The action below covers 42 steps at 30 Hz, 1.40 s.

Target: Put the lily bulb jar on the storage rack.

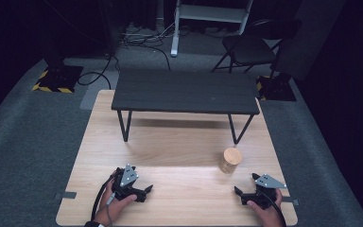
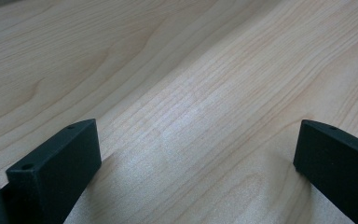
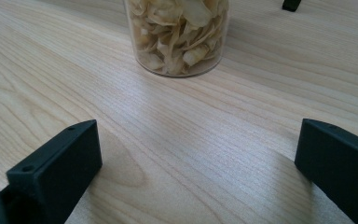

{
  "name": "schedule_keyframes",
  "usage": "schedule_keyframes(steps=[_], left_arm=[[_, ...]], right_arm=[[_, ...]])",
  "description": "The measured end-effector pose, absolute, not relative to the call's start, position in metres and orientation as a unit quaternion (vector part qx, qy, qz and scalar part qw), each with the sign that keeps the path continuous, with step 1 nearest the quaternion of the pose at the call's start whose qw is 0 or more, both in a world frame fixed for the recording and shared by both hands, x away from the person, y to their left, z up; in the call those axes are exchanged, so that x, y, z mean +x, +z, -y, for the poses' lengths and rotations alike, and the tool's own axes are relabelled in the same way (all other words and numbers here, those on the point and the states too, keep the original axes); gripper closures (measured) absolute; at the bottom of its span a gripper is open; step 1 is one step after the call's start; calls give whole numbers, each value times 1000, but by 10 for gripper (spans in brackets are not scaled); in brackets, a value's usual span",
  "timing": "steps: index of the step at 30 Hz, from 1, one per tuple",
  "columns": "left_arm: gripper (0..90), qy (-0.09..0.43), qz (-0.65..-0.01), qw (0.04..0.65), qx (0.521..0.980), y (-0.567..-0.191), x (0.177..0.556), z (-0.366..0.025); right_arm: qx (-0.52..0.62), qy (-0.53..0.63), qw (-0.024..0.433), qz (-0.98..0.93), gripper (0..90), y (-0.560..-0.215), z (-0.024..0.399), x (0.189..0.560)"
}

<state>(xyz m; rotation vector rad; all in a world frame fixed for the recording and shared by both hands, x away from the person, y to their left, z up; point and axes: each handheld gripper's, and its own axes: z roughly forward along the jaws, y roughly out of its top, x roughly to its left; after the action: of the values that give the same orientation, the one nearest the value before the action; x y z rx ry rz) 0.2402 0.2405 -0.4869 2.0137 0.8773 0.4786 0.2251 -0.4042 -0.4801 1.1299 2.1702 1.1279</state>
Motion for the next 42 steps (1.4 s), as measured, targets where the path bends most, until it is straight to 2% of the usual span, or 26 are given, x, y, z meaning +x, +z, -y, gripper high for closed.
schedule_keyframes(steps=[24, 42], left_arm=[[6, 192, -352, 432, 808, -487, 240, -241], [6, 192, -352, 432, 808, -487, 240, -241]], right_arm=[[405, 408, 217, -789, 0, -479, 405, 227], [354, 410, 218, -812, 12, -441, 392, 247]])
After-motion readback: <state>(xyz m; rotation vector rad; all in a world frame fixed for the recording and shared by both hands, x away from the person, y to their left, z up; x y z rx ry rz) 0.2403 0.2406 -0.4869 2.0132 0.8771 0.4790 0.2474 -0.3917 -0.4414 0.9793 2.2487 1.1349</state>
